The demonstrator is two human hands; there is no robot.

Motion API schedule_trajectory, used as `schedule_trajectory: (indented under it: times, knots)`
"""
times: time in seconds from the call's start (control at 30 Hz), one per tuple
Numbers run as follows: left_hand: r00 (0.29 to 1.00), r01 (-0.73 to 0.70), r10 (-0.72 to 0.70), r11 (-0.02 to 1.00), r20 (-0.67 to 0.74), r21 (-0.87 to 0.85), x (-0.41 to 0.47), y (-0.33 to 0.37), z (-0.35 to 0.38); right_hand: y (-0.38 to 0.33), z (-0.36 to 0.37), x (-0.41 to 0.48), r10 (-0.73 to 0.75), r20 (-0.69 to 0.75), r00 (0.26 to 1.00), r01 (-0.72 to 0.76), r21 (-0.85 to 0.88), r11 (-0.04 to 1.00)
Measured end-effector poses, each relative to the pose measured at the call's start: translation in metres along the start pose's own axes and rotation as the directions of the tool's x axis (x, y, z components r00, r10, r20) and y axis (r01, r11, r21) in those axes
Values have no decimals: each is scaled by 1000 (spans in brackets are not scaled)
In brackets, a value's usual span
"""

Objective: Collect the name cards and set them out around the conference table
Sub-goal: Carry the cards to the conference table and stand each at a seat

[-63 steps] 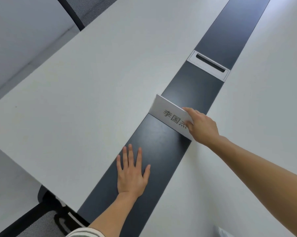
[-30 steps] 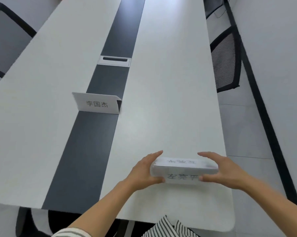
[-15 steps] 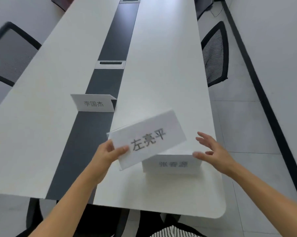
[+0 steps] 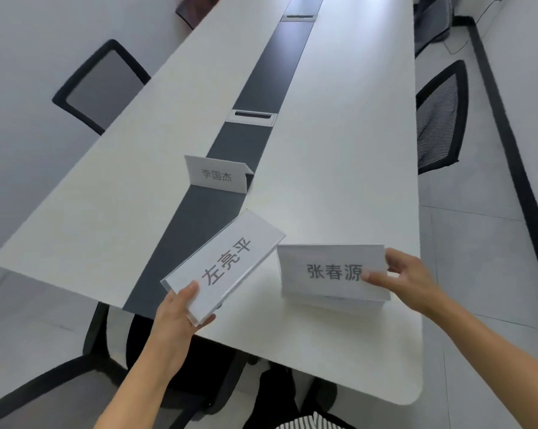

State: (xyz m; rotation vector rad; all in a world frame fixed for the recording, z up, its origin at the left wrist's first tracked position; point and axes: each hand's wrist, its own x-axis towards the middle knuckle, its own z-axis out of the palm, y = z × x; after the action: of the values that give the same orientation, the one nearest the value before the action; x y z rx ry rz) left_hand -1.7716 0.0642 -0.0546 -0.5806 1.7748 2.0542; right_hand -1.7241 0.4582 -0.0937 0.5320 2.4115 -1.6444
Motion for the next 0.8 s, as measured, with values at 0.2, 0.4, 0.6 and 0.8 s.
schedule_trajectory:
  times: [0.2, 0.4, 0.6, 0.8]
  knots:
    - [994, -73, 56, 980, -95, -187, -39, 18, -37, -80, 27, -6, -104, 25, 994, 99, 155, 983]
    - [958, -175, 110, 955, -264, -240, -88, 19, -113, -116, 123, -23, -116, 149, 982, 79, 233, 969]
    - [876, -274, 163, 943, -454, -189, -174, -5, -232, -145, 243, -67, -88, 301, 949, 12, 246, 969]
    - [756, -266, 58, 938, -652, -224, -281, -53, -384, -177, 400, -143, -117, 464, 878, 5, 236, 972]
